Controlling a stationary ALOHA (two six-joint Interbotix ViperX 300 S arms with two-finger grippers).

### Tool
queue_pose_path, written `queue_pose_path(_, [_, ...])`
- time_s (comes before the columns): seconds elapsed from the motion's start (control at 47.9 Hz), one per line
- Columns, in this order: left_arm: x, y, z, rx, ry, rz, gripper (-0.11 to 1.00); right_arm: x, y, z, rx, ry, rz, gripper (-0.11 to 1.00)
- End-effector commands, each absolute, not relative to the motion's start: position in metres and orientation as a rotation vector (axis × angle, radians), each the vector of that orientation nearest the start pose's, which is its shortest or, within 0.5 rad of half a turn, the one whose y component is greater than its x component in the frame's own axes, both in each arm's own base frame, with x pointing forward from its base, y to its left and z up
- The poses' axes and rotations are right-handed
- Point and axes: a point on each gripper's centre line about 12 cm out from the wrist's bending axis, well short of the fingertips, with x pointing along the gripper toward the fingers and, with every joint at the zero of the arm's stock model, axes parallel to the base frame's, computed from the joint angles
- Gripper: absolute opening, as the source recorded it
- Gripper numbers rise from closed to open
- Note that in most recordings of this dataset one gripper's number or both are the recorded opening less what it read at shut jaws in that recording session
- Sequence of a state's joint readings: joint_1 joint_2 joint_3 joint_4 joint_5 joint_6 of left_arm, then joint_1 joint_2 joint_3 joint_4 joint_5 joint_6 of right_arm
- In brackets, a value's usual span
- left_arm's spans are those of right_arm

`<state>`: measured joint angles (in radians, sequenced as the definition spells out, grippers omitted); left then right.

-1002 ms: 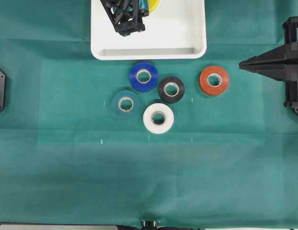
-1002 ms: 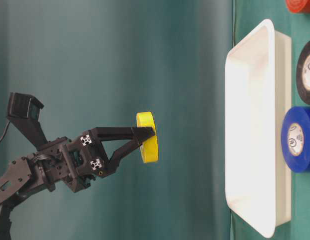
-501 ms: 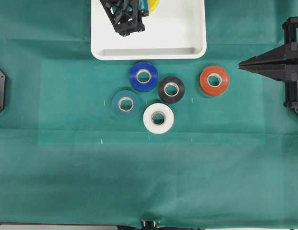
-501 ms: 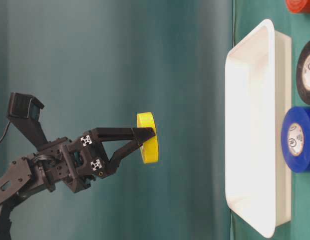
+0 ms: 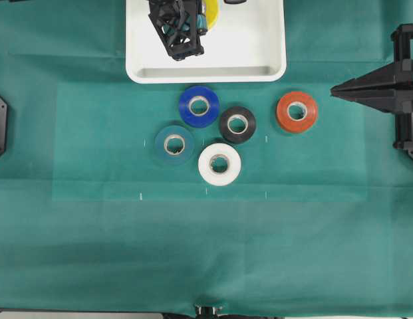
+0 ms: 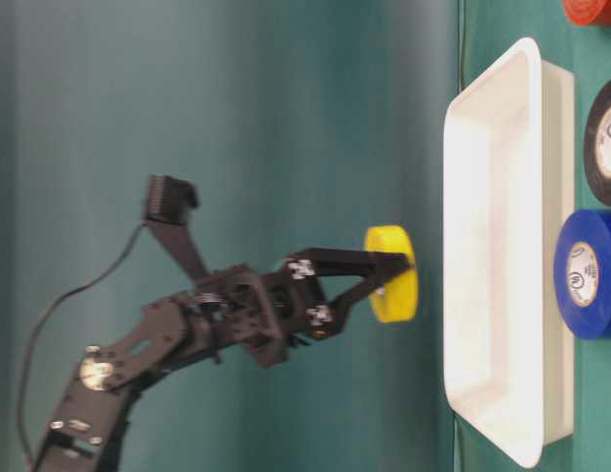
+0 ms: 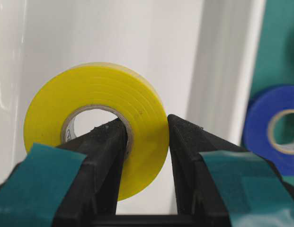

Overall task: Pick up the tape from a random location and place it into the white case.
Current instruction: 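Carry the yellow roll forward and lower it into the white tray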

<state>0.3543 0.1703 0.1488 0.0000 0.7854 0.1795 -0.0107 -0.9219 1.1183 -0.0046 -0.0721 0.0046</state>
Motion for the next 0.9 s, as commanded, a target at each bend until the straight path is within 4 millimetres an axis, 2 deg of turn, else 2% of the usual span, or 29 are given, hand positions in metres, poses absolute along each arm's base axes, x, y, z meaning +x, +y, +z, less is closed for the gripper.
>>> queue_pose_path(0.0, [0.419, 0.157, 0.213, -0.03, 1.084, 0.228, 0.24, 0.211, -0.002, 0.289, -0.001, 0.11, -0.01, 0.0])
queue_pose_path(0.48, [0.422, 0.181, 0.161, -0.057, 1.086, 0.27, 0.24, 0.211, -0.002, 0.289, -0.004, 0.112, -0.01, 0.0])
queue_pose_path(0.647, [0.425, 0.183, 0.141, -0.06, 1.115, 0.264, 0.24, 0.211, -0.002, 0.288, -0.004, 0.114, -0.01, 0.0])
queue_pose_path(0.877, [0.424, 0.183, 0.137, -0.066, 1.124, 0.263, 0.24, 0.211, -0.002, 0.288, -0.004, 0.112, -0.01, 0.0])
